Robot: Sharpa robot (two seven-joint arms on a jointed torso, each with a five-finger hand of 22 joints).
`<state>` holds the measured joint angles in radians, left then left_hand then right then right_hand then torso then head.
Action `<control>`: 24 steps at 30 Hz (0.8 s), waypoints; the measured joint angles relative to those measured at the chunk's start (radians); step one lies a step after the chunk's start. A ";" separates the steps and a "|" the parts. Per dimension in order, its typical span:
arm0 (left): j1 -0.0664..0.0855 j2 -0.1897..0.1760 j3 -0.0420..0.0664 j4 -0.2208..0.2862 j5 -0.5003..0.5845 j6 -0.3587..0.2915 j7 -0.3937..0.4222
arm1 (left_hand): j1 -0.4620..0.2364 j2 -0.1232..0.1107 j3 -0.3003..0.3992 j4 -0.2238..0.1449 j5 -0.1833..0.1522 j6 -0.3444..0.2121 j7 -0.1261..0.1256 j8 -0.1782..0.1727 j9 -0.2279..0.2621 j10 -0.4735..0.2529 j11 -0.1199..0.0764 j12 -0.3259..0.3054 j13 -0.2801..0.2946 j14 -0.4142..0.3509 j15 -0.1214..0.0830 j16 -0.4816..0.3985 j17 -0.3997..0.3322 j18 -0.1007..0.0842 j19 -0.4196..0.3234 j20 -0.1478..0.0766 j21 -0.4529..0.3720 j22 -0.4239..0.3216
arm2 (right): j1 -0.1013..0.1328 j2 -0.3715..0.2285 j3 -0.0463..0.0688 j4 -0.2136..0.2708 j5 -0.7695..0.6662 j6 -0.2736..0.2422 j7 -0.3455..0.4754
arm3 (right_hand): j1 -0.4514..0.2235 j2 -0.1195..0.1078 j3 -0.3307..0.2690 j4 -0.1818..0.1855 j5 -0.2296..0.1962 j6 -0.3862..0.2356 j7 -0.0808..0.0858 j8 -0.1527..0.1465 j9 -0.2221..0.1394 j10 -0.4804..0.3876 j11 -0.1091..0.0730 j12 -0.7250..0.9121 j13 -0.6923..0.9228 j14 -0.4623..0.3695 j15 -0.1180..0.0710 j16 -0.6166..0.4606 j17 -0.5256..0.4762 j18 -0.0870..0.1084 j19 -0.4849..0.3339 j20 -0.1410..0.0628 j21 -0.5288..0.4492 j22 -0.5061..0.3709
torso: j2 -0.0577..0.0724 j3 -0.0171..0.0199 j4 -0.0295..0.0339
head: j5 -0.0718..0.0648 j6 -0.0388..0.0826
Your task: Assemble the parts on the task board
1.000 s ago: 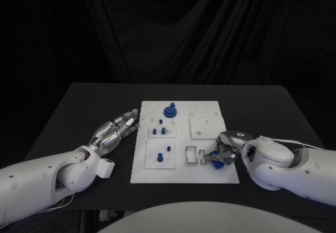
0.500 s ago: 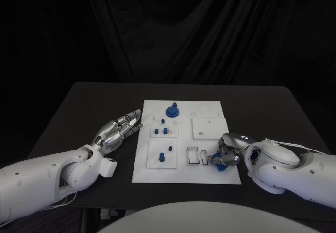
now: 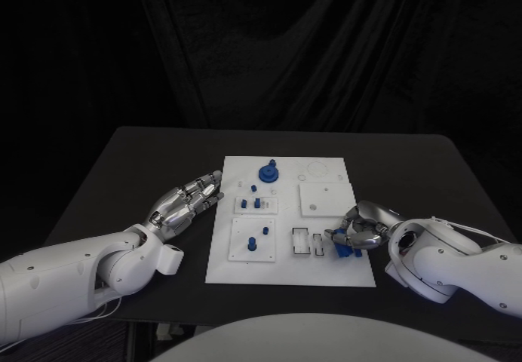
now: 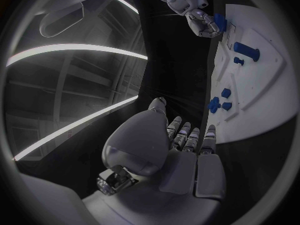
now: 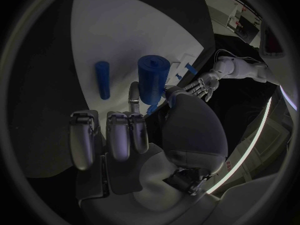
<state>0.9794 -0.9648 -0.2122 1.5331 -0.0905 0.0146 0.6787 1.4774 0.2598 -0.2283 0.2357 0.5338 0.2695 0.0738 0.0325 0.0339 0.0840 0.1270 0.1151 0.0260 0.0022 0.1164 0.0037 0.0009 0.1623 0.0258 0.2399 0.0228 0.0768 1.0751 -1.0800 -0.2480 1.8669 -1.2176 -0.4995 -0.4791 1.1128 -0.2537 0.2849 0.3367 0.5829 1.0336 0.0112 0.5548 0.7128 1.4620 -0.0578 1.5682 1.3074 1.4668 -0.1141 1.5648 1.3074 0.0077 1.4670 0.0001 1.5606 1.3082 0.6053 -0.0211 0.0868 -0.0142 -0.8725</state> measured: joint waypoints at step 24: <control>-0.001 0.000 0.000 0.001 0.000 0.012 0.000 | 0.005 0.005 0.004 -0.004 0.003 0.006 0.012 0.000 0.001 0.000 0.000 0.000 0.000 -0.004 0.004 0.000 0.000 0.000 0.000 0.000 0.000 0.000 | 0.024 0.119 0.001 -0.025 0.154 -0.077 0.036 | -0.009 0.009 0.008 0.008 -0.044 -0.004 -0.003 0.016 0.040 -0.002 -0.005 0.000 0.000 0.001 -0.007 0.000 0.000 0.000 -0.004 -0.004 -0.051 0.000 | 0.001 -0.0024 0.0028 | 0.011 0.000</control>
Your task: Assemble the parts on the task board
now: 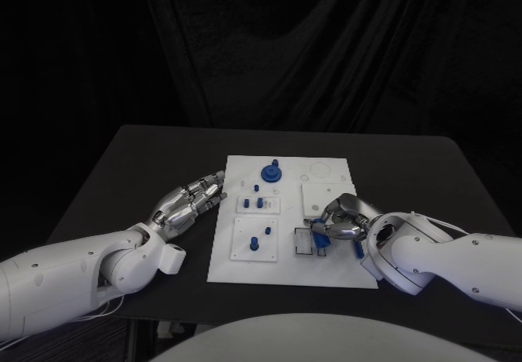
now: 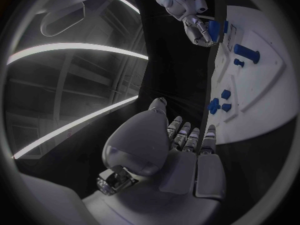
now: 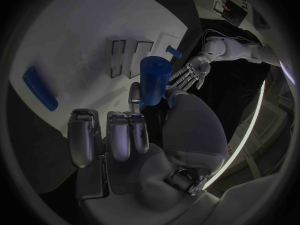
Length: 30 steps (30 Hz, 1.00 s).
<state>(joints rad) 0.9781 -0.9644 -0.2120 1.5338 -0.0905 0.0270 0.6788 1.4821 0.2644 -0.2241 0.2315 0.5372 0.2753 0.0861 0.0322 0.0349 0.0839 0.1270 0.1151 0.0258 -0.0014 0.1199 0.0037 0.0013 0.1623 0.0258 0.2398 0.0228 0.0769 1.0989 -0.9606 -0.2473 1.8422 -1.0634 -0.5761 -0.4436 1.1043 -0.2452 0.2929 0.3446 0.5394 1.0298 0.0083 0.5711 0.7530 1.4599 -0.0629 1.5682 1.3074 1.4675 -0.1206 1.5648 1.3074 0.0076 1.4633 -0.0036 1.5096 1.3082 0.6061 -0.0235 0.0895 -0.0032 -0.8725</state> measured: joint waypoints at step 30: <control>-0.001 0.002 0.000 -0.002 0.000 0.008 0.000 | 0.005 0.005 0.007 -0.007 0.004 0.003 0.011 0.004 0.001 -0.004 0.004 0.000 0.000 0.000 0.007 0.000 0.000 0.000 0.000 0.007 0.000 0.001 | -0.029 0.052 0.000 -0.039 -0.082 0.014 -0.065 | -0.114 0.115 -0.103 -0.052 -0.144 -0.020 -0.005 -0.071 -0.017 0.008 -0.001 0.000 0.000 -0.003 0.001 -0.004 0.000 0.017 0.000 0.000 -0.044 0.000 | 0.000 0.0014 -0.0029 | 0.009 0.000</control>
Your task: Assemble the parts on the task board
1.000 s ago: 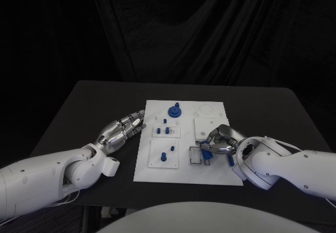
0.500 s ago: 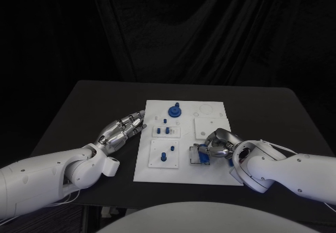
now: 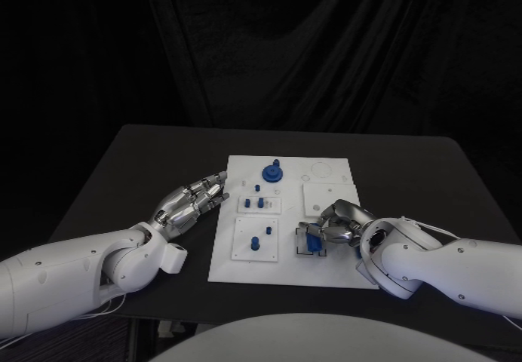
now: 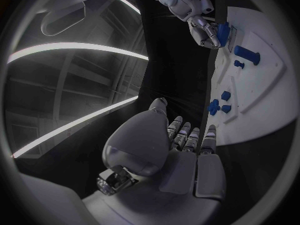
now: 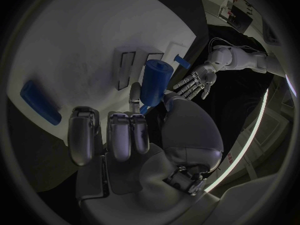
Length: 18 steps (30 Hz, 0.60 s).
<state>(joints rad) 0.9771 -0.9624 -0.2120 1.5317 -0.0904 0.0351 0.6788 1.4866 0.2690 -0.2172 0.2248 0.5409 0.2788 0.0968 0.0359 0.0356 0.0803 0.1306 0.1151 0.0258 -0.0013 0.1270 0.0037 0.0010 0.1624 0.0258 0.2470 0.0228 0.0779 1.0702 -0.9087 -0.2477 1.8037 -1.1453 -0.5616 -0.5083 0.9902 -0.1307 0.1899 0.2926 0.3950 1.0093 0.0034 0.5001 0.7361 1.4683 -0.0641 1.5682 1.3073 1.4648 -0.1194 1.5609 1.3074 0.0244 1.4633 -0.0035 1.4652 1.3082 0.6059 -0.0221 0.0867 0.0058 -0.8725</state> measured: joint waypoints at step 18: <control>-0.001 0.002 0.000 -0.004 0.000 0.007 0.000 | 0.000 0.000 0.006 -0.006 0.000 0.007 0.014 0.000 0.001 0.000 0.000 0.000 0.000 0.000 0.007 0.000 0.000 0.000 0.004 0.004 0.000 0.000 | 0.000 0.007 0.001 -0.002 -0.024 0.062 -0.034 | -0.007 0.006 -0.069 0.000 -0.049 -0.004 0.005 -0.003 0.010 -0.004 0.004 0.000 0.000 0.003 0.003 -0.005 0.000 0.000 0.004 0.004 -0.006 0.000 | 0.000 -0.0002 0.0008 | 0.006 0.000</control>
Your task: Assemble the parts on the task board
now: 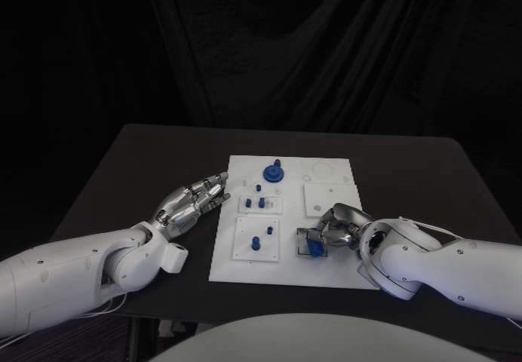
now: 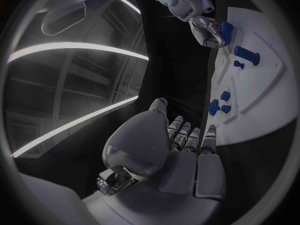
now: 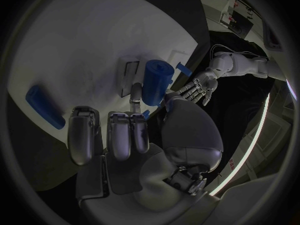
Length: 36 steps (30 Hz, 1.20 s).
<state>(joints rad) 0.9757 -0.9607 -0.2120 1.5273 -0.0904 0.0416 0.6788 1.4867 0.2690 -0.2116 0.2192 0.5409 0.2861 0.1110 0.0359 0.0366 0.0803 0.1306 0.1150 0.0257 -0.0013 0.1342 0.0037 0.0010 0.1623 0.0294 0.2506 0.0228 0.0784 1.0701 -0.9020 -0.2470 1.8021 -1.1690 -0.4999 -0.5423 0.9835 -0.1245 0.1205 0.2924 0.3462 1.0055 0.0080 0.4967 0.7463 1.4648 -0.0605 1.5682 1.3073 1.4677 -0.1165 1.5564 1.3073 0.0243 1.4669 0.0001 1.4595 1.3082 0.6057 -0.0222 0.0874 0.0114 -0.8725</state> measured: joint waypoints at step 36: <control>-0.002 0.002 0.000 -0.003 0.000 0.007 0.000 | 0.004 0.004 0.008 -0.008 0.004 0.012 0.019 0.004 0.002 0.000 0.000 0.000 0.000 0.000 0.007 0.000 0.001 0.000 0.000 0.007 0.000 0.001 | 0.016 -0.061 0.000 0.049 -0.003 -0.049 0.045 | -0.026 0.112 -0.205 -0.004 -0.052 -0.040 0.014 0.003 0.048 0.004 0.011 0.000 0.001 -0.003 0.010 -0.004 0.000 0.000 0.000 0.007 -0.023 0.000 | 0.000 0.0003 -0.0002 | 0.015 0.000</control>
<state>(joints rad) 0.9742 -0.9592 -0.2120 1.5245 -0.0903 0.0490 0.6786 1.4912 0.2735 -0.2034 0.2110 0.5447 0.2985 0.1304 0.0397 0.0383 0.0803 0.1306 0.1150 0.0257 -0.0009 0.1408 0.0037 0.0017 0.1623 0.0293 0.2576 0.0228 0.0793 1.0863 -0.9626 -0.2470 1.8508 -1.1721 -0.5484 -0.4970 0.9570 -0.0122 -0.0842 0.2882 0.2938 0.9656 0.0223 0.4999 0.7947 1.4683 -0.0497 1.5682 1.3081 1.4642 -0.1061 1.5524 1.3073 0.0240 1.4669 0.0073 1.4366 1.3082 0.6055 -0.0220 0.0872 0.0268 -0.8725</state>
